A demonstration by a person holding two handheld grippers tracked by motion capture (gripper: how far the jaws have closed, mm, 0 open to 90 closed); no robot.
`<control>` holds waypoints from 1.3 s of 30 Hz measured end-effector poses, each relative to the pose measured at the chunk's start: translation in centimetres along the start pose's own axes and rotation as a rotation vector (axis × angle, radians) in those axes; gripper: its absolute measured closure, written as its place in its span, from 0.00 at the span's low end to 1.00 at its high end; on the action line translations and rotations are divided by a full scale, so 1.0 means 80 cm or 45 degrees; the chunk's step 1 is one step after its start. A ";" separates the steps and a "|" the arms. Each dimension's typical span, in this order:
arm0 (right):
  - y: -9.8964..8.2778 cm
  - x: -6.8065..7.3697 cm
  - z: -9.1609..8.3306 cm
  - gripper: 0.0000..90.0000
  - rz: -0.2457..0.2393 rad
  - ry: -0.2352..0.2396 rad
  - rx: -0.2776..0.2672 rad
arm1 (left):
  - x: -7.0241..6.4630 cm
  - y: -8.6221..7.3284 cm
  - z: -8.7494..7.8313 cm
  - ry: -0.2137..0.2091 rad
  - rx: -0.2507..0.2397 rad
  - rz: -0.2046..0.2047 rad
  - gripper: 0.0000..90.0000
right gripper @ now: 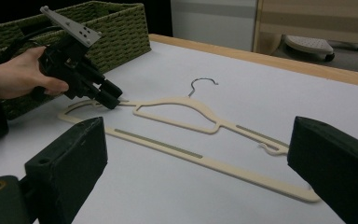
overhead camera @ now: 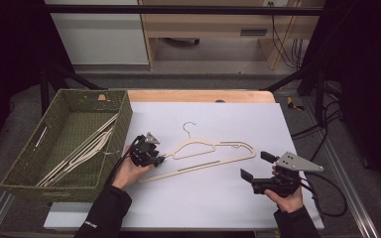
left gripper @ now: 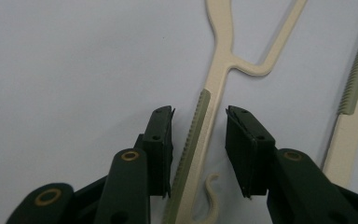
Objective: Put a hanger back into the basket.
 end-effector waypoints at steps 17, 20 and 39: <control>0.000 0.000 0.000 0.06 -0.002 0.005 0.000 | -0.034 -0.005 -0.019 -0.060 -0.017 0.021 0.87; -0.001 0.000 0.001 0.06 -0.002 0.001 0.008 | -0.034 -0.010 -0.017 -0.055 -0.025 0.009 0.86; 0.003 0.015 0.036 0.07 -0.012 0.044 0.056 | -0.045 -0.008 -0.013 0.023 -0.005 -0.008 0.87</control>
Point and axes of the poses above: each handheld gripper's, and its own axes: z roughly forward along the jaws, y roughly out of its top, x roughly to its left, the point moved 8 cm from there along z, roughly forward along the jaws, and after that the axes turned 15 degrees about z, right-handed, at the moved point
